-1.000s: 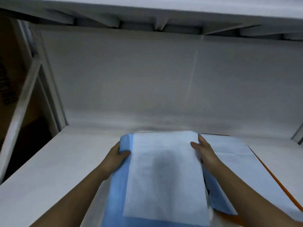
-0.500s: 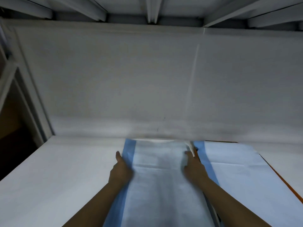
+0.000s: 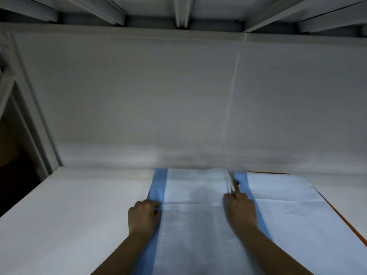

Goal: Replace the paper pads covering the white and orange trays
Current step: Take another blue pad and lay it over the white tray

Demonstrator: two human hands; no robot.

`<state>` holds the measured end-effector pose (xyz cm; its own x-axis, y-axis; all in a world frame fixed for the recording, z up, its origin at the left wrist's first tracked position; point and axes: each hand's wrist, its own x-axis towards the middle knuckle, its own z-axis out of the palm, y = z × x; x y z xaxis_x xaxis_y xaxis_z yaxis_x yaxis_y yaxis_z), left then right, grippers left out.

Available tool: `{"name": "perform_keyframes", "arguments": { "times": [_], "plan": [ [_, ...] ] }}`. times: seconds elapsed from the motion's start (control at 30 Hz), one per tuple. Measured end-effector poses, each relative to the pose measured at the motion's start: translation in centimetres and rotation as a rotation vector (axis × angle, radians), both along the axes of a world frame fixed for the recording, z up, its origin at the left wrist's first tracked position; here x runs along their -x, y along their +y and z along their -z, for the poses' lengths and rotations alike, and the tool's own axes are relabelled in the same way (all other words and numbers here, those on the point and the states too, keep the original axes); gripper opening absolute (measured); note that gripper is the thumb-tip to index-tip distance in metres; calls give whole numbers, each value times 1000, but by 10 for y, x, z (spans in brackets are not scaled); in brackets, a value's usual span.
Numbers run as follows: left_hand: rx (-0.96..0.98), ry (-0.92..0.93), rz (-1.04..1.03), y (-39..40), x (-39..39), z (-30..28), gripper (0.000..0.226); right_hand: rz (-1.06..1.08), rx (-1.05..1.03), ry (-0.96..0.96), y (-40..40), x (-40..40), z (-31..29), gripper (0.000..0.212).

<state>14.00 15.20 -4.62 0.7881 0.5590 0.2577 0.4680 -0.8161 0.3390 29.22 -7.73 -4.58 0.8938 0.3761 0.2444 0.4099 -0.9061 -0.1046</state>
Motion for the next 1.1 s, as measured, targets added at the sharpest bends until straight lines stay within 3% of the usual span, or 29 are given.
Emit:
{"name": "perform_keyframes", "arguments": {
  "times": [0.17, 0.43, 0.53, 0.63, 0.7, 0.8, 0.87, 0.97, 1.1],
  "plan": [
    [-141, 86, -61, -1, 0, 4, 20, -5, 137, -128, 1, 3, 5, 31],
    [-328, 87, 50, 5, 0, 11, 26, 49, 234, -169, 4, 2, 9, 20],
    [-341, 54, 58, 7, 3, 14, 26, 23, 185, -123, 1, 5, 10, 23],
    [-363, -108, 89, 6, 6, 14, 17, -7, 10, -154, 0, 2, 8, 45],
    [-345, -247, 83, 4, 8, 10, 32, -59, -117, -232, 0, 1, 6, 60],
    [-353, -335, 31, 3, 12, 3, 29, -95, -176, -276, -2, 0, -3, 64],
    [-337, -229, 1, 5, 10, 4, 35, -57, -141, -254, -3, 0, -2, 61],
    [-367, -2, -25, 3, 6, 11, 37, -49, 108, -181, 1, 3, -4, 47],
    [-348, 104, 18, 0, 3, 11, 33, -41, 231, -69, 5, 0, -5, 33]
  ]
}}
